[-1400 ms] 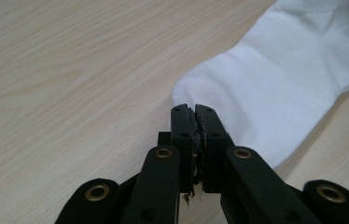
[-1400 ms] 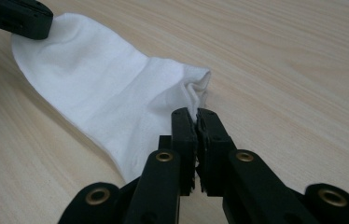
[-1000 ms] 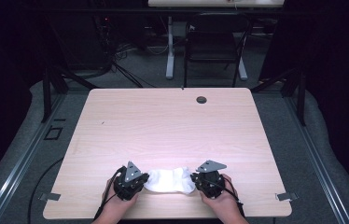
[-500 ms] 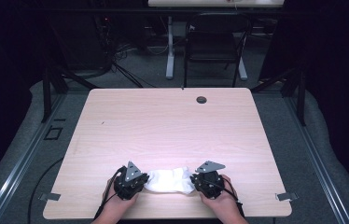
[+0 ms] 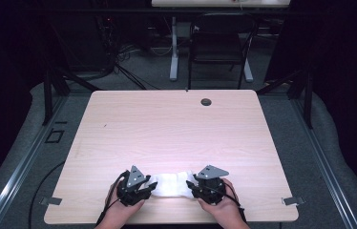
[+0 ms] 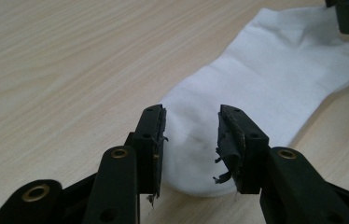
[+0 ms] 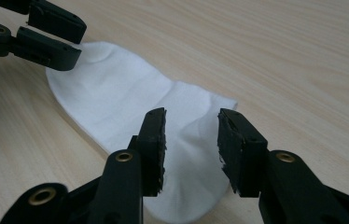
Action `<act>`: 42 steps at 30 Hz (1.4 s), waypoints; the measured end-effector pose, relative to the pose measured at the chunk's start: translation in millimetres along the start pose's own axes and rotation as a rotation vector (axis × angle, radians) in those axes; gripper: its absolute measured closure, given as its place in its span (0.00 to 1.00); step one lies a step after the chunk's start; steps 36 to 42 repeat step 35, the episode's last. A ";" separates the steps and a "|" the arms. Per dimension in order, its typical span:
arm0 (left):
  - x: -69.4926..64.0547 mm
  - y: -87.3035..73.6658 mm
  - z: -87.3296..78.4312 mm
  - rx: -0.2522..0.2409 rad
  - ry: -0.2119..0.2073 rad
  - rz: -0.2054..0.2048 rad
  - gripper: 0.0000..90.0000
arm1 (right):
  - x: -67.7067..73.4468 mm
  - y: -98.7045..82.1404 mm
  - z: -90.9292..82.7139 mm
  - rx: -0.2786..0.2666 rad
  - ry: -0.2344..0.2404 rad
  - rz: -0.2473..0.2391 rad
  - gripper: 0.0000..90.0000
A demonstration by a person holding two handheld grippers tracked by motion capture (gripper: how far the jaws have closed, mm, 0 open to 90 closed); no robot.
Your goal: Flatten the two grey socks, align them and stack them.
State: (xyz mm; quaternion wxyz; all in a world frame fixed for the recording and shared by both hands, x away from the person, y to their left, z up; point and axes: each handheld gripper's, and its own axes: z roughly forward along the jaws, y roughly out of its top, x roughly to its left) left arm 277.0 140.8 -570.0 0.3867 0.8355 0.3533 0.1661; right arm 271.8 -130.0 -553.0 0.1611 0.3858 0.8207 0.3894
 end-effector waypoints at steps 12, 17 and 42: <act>1.7 -7.6 4.6 0.018 -0.017 0.001 0.67 | -6.3 -13.0 15.4 0.078 0.008 0.023 0.67; 3.1 -8.8 6.0 0.023 -0.021 -0.004 0.67 | -7.4 -14.5 15.7 0.076 0.012 0.025 0.69; 14.4 3.1 -6.6 -0.059 -0.026 -0.065 0.54 | -15.8 -6.8 0.9 -0.055 0.021 0.068 0.62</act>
